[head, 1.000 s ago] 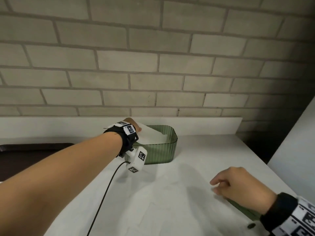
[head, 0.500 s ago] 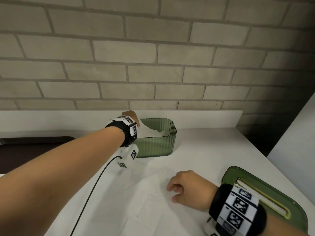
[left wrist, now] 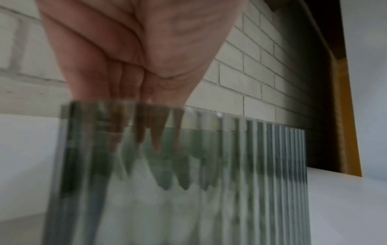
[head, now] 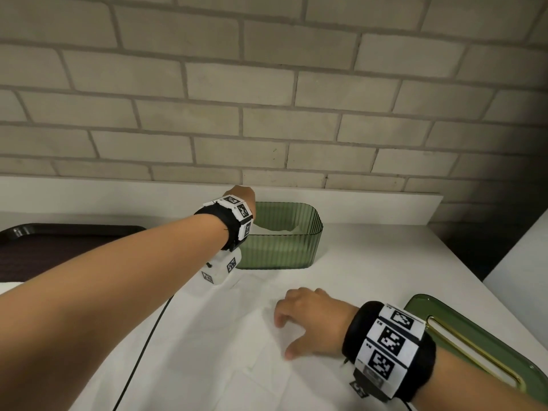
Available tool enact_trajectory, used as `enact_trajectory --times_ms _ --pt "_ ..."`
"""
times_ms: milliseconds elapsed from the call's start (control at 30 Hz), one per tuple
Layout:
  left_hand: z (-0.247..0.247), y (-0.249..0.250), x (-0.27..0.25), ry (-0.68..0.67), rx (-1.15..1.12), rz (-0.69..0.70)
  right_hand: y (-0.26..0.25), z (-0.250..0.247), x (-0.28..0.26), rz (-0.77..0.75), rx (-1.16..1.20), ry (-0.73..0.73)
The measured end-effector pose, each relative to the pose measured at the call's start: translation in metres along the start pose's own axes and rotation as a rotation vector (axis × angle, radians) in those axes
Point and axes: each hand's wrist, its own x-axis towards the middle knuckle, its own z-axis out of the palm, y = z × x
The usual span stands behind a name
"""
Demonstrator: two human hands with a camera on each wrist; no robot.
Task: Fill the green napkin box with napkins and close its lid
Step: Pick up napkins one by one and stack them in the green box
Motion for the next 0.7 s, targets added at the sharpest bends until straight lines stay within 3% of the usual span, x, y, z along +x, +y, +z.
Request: enact_trajectory --times_ms 167,400,533,700 --pt "-0.012 -0.015 -0.009 0.100 -0.108 0.036 0.035 -0.005 0.002 0.201 -0.075 -0.046" --pt "-0.029 -0.049 -0.068 0.232 -0.471 0.142 0.050 -0.019 0.001 0.290 -0.003 -0.168" --pt "-0.010 -0.066 -0.097 0.126 -0.493 0.162 0.049 -0.023 0.005 0.262 -0.107 -0.212" --pt "0.027 -0.087 -0.120 -0.058 -0.348 0.175 0.047 -0.045 0.000 0.230 -0.078 -0.140"
